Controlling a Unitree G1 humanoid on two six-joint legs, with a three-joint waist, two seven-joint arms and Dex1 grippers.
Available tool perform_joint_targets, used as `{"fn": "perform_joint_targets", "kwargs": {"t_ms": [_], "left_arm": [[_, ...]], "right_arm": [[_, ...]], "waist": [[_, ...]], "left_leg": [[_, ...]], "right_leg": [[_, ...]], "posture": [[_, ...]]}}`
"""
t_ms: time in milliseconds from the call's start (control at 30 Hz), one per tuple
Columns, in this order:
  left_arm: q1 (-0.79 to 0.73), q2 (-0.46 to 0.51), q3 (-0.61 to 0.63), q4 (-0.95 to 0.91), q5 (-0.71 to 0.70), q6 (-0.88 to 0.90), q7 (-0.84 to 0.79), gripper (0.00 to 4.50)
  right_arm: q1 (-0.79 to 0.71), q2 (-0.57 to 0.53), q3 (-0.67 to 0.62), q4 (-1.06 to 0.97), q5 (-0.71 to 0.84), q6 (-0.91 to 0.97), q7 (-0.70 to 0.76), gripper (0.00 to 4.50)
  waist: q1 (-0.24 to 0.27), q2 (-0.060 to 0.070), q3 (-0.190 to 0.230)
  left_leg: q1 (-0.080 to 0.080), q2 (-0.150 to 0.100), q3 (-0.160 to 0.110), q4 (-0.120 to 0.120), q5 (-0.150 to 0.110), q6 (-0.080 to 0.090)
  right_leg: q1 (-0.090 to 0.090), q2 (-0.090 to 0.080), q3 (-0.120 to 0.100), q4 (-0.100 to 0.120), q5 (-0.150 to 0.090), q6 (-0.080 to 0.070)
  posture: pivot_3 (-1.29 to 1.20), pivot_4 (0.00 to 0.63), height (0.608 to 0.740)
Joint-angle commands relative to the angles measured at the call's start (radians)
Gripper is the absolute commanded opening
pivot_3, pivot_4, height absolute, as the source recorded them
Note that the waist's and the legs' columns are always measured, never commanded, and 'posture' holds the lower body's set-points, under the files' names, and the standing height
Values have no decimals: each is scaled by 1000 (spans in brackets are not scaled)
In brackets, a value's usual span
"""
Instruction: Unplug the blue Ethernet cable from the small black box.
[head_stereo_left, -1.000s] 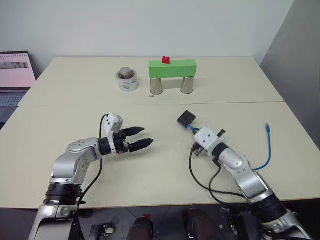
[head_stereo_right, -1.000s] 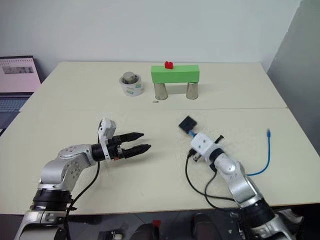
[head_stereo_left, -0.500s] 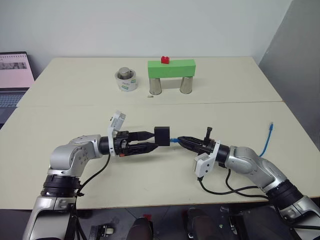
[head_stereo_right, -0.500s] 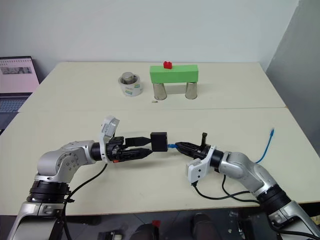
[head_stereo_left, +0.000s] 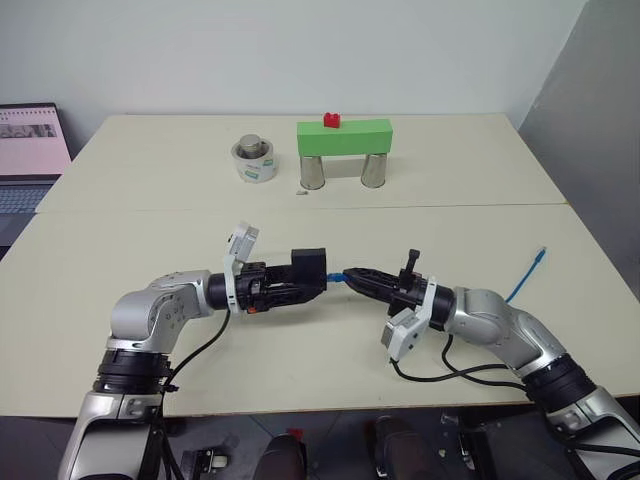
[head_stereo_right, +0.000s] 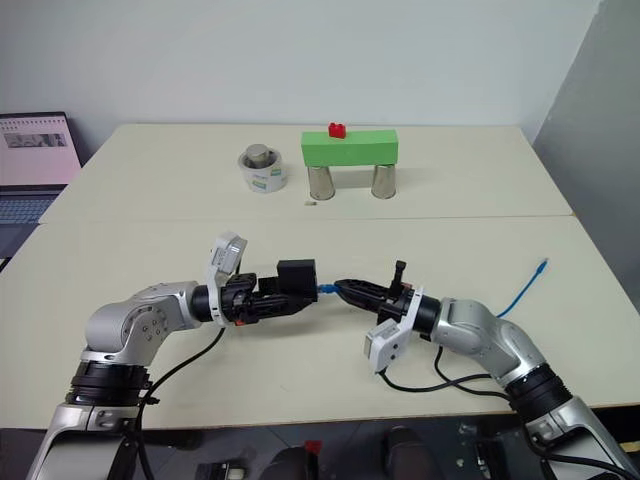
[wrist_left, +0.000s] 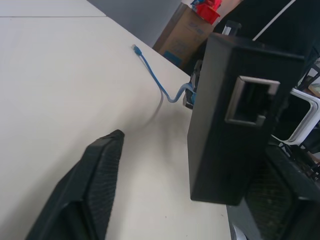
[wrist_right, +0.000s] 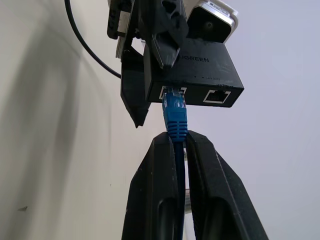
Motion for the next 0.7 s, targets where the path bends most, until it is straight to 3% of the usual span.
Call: {"fn": "perform_joint_targets", "kwargs": {"t_ms": [33, 300, 367, 600, 700], "left_arm": [[-18, 6, 18, -22, -27, -2, -14, 2472], [-9, 17, -9, -23, -14, -14, -49, 794], [-14, 16, -17, -10, -2, -23, -56, 778], [-51, 11, -57, 42, 55, -115, -107, 778], [-71, -3, -73, 71, 81, -173, -127, 778]], "right_arm": [[-17, 3, -30, -8, -7, -23, -11, 21], [-31, 3, -25, -11, -32, -37, -5, 18], [-29, -2, -27, -15, -17, -41, 6, 733], [50, -77, -9, -148, 315, 118, 285, 2381], [149, -129, -16, -335, 584, 474, 462, 3115]], "waist": [[0, 0, 0], [0, 0, 0], [0, 0, 0], [1, 0, 0], [5, 0, 0]], "left_leg": [[0, 0, 0, 0, 0, 0], [0, 0, 0, 0, 0, 0], [0, 0, 0, 0, 0, 0], [0, 0, 0, 0, 0, 0], [0, 0, 0, 0, 0, 0]], "right_leg": [[0, 0, 0, 0, 0, 0], [0, 0, 0, 0, 0, 0], [0, 0, 0, 0, 0, 0], [0, 0, 0, 0, 0, 0], [1, 0, 0, 0, 0, 0]], "posture": [[0, 150, 740], [0, 150, 740], [0, 150, 740], [0, 150, 740], [0, 150, 740]]}}
